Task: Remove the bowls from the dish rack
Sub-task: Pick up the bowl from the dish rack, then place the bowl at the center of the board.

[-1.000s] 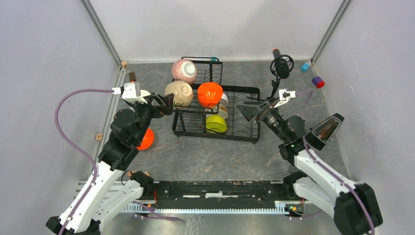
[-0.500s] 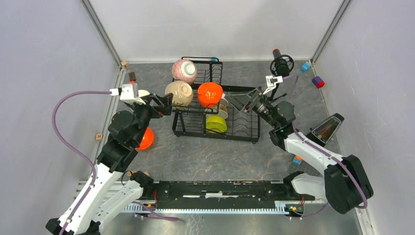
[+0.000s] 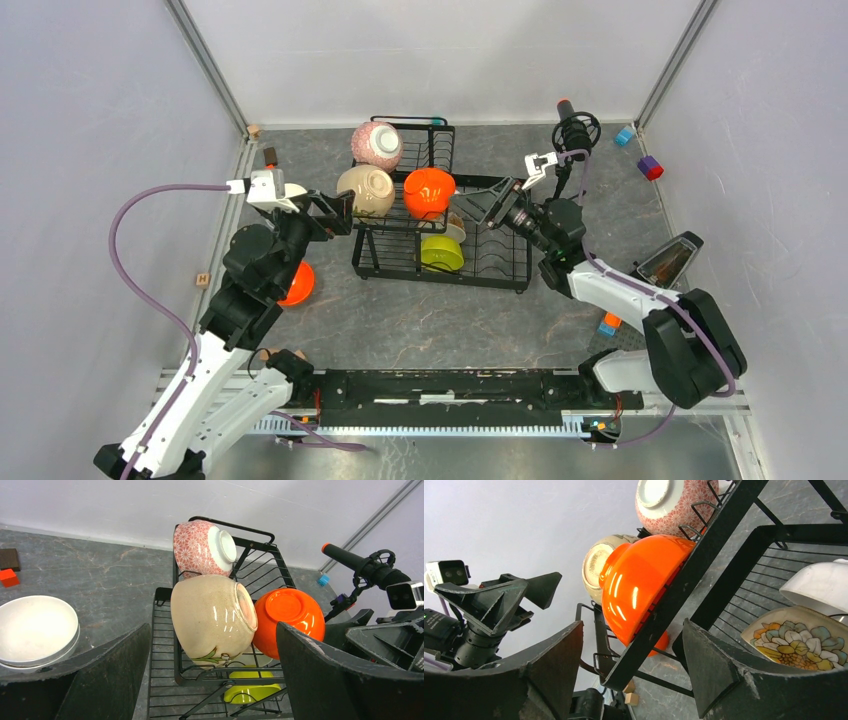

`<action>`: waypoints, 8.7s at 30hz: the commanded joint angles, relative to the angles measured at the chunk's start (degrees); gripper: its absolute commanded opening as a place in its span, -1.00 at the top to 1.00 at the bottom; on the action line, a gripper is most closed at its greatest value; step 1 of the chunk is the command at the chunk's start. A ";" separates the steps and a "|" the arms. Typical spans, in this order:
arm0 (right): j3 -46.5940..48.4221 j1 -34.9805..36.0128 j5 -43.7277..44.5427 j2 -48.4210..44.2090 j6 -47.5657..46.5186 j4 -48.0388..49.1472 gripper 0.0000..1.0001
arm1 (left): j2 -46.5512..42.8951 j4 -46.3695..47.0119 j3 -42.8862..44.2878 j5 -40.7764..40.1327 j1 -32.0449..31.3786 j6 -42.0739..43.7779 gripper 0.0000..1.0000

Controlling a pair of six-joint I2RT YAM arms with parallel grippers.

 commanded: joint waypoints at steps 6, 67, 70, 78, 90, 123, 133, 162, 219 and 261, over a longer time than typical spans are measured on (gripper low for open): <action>1.39 0.71 -1.99 2.11 4.21 9.19 -0.37 | -0.67 1.62 0.78 0.68 -0.18 2.76 -0.99; 6.78 1.83 -5.98 15.75 17.75 19.89 0.23 | -0.52 1.34 0.78 -0.16 -0.72 3.30 -0.99; 7.13 1.82 -6.42 16.39 18.15 20.58 0.30 | -0.41 1.40 0.78 -0.23 -0.68 3.29 -0.99; 9.33 2.46 -7.67 18.97 20.46 25.93 0.66 | -0.39 1.41 0.78 -0.21 -0.67 3.29 -0.99; 15.06 2.60 -9.92 21.81 24.80 32.38 1.00 | -0.49 1.26 0.78 -0.91 -0.72 3.50 -0.99; 14.18 2.51 -13.70 -4.62 -3.99 1.09 1.00 | -2.98 1.66 0.60 -1.57 -0.67 3.55 -0.99; 11.86 3.37 -4.91 -30.99 -36.90 -43.08 1.00 | -4.02 1.19 1.22 -0.28 -0.76 2.42 -0.99; 3.40 3.36 2.92 -52.97 -46.31 -69.07 1.00 | -3.33 0.83 0.51 -2.34 -0.95 1.49 -0.99; 2.04 53.52 46.03 -18.02 -52.05 -73.70 1.00 | 0.08 -2.04 2.79 2.84 -1.20 -1.46 -0.99; 5.00 60.40 46.03 -2.13 -58.70 -79.86 0.90 | -1.28 -2.45 2.10 -0.55 -1.29 1.00 -0.99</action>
